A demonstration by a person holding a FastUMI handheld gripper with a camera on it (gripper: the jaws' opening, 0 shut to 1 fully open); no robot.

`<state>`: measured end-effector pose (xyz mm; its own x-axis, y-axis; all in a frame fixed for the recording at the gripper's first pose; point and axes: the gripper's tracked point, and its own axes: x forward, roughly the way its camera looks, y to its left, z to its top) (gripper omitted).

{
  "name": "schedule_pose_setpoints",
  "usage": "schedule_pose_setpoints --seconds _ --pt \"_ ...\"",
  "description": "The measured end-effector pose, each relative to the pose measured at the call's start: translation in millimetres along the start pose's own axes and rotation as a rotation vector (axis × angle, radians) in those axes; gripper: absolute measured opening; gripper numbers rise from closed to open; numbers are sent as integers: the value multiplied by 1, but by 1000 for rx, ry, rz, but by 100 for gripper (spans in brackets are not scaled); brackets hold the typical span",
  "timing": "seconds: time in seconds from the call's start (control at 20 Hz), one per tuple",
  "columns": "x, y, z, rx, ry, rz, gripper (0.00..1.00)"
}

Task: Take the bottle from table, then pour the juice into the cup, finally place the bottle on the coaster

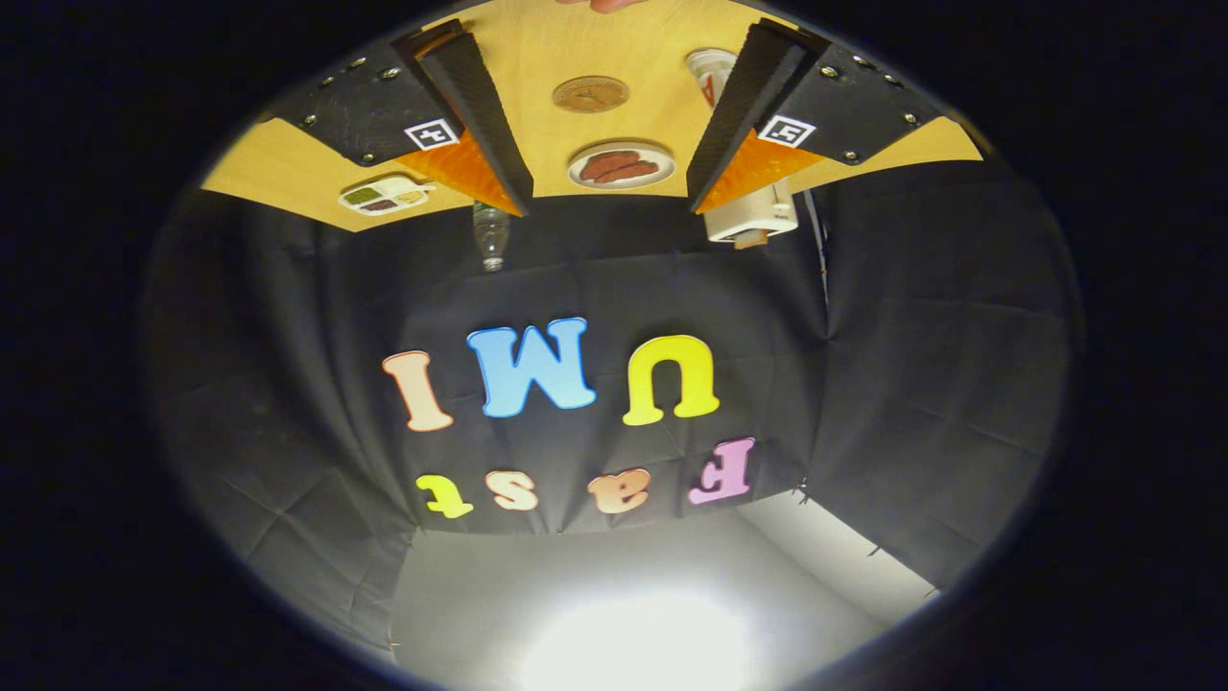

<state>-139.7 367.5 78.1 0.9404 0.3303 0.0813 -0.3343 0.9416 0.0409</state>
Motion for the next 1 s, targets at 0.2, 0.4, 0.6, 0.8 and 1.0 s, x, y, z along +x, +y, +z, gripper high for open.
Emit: schedule_pose_setpoints --seconds 0.2,0.4,0.6,0.8,1.0 --pt "4 50 -34 -47 58 76 98" --pt "16 85 -65 -47 101 137 98" --pt "32 93 -98 -42 161 130 98" --pt "45 95 -130 -39 228 124 96" --pt "53 93 -150 -49 276 110 89"
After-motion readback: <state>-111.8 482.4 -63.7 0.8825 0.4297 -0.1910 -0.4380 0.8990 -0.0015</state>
